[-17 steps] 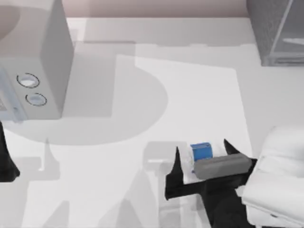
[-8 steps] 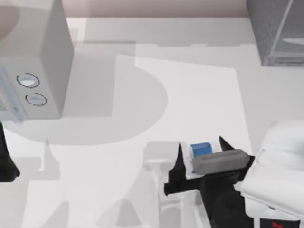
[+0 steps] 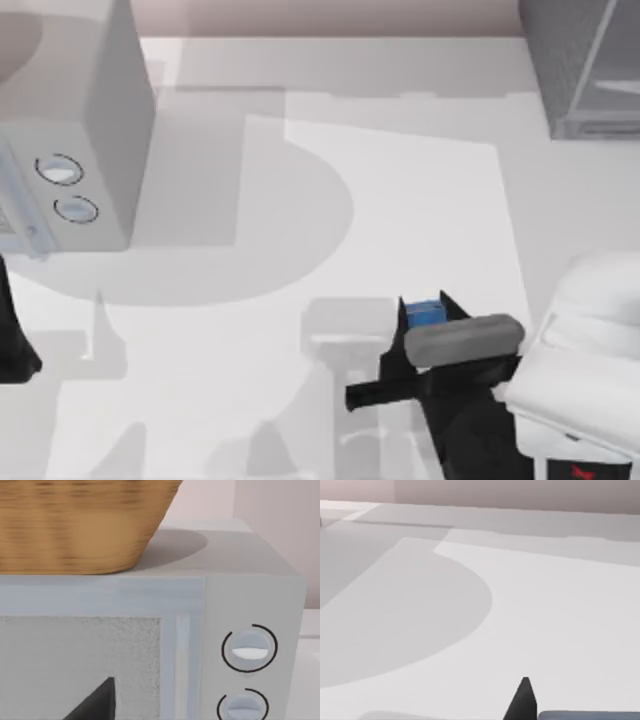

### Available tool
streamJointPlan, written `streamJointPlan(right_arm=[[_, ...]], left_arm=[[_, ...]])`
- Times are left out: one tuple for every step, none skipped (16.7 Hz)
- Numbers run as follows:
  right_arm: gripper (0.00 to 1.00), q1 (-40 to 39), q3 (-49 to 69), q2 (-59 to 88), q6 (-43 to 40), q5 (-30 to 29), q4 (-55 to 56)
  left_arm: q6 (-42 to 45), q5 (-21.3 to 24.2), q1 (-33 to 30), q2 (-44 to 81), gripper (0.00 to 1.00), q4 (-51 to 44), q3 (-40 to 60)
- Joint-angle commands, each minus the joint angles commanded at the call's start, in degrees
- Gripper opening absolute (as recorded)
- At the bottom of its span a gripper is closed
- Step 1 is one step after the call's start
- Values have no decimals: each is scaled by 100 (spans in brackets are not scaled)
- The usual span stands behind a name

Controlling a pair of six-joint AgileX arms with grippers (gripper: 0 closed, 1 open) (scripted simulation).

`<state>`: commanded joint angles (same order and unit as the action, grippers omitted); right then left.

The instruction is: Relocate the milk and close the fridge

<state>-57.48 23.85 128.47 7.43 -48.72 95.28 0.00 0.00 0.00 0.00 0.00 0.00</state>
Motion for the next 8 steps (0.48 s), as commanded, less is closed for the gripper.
streamJointPlan(right_arm=[[2, 0, 0, 0, 0, 0, 0], [0, 0, 0, 0, 0, 0, 0], [0, 0, 0, 0, 0, 0, 0], [0, 0, 0, 0, 0, 0, 0], [0, 0, 0, 0, 0, 0, 0], [0, 0, 0, 0, 0, 0, 0], [0, 0, 0, 0, 0, 0, 0], [0, 0, 0, 0, 0, 0, 0]], left_arm=[[0, 0, 0, 0, 100, 0, 0], [0, 0, 0, 0, 100, 0, 0], [0, 0, 0, 0, 100, 0, 0], [0, 0, 0, 0, 100, 0, 0], [0, 0, 0, 0, 100, 0, 0], [0, 0, 0, 0, 100, 0, 0], [0, 0, 0, 0, 100, 0, 0], [0, 0, 0, 0, 100, 0, 0]])
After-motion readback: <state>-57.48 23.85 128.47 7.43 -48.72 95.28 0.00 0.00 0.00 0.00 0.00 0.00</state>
